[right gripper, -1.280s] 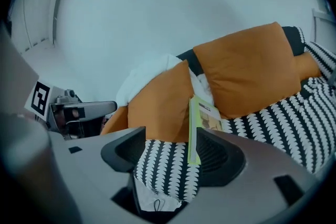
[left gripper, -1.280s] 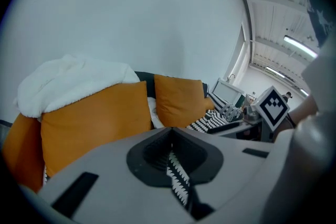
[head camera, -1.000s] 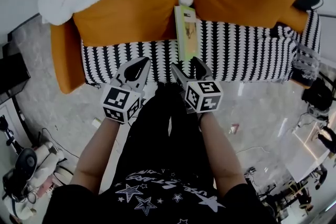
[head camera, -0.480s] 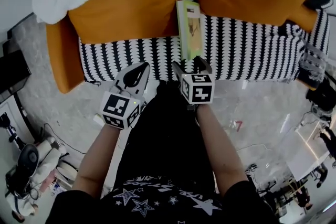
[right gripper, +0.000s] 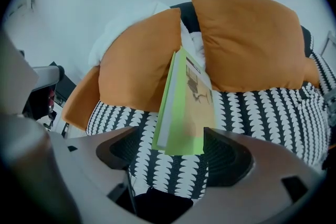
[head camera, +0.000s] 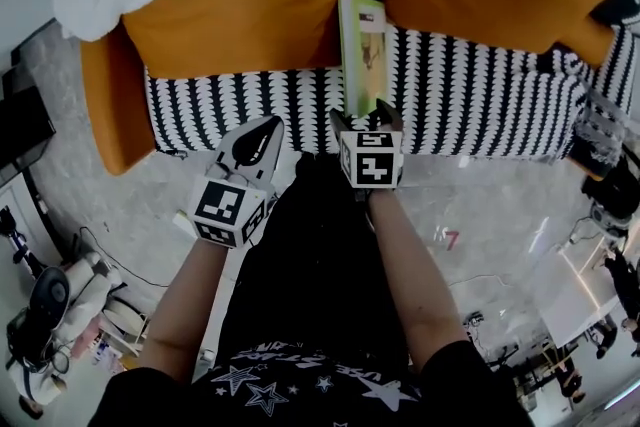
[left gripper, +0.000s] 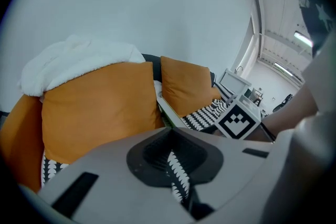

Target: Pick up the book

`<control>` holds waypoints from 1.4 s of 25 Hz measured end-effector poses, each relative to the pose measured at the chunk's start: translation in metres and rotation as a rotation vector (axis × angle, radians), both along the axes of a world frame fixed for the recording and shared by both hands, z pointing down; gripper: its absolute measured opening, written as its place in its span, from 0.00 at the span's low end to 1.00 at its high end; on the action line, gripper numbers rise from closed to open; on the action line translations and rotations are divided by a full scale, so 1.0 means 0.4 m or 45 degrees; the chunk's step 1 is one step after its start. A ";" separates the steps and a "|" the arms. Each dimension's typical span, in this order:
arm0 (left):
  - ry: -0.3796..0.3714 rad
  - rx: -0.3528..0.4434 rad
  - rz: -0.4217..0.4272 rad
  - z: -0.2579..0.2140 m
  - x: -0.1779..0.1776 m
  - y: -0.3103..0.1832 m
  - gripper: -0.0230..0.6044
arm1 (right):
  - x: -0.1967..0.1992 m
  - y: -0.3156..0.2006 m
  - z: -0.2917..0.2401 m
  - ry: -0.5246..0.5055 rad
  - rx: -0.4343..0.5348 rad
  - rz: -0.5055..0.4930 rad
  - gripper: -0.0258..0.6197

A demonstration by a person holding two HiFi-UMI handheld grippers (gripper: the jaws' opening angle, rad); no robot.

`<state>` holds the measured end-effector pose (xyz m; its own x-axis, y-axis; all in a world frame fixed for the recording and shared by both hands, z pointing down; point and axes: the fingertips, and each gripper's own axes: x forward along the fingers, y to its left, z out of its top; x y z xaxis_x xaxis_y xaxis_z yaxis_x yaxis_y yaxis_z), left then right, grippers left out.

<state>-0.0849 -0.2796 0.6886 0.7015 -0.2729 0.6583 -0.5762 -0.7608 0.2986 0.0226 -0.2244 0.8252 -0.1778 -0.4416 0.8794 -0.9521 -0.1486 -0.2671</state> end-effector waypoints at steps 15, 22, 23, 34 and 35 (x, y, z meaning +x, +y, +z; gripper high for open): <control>-0.044 -0.003 -0.068 0.035 -0.039 -0.026 0.04 | 0.017 -0.034 0.068 0.292 -0.043 -0.128 0.59; -0.050 0.015 -0.073 0.031 -0.047 -0.051 0.04 | 0.035 -0.033 0.074 0.338 -0.097 -0.135 0.59; -0.050 0.017 -0.081 0.030 -0.051 -0.055 0.04 | 0.042 -0.030 0.073 0.366 -0.102 -0.135 0.59; -0.020 0.050 -0.094 -0.012 -0.054 -0.087 0.04 | 0.101 -0.001 0.055 0.390 -0.188 -0.090 0.36; -0.019 0.056 -0.096 -0.014 -0.055 -0.090 0.04 | 0.108 -0.002 0.054 0.393 -0.188 -0.091 0.36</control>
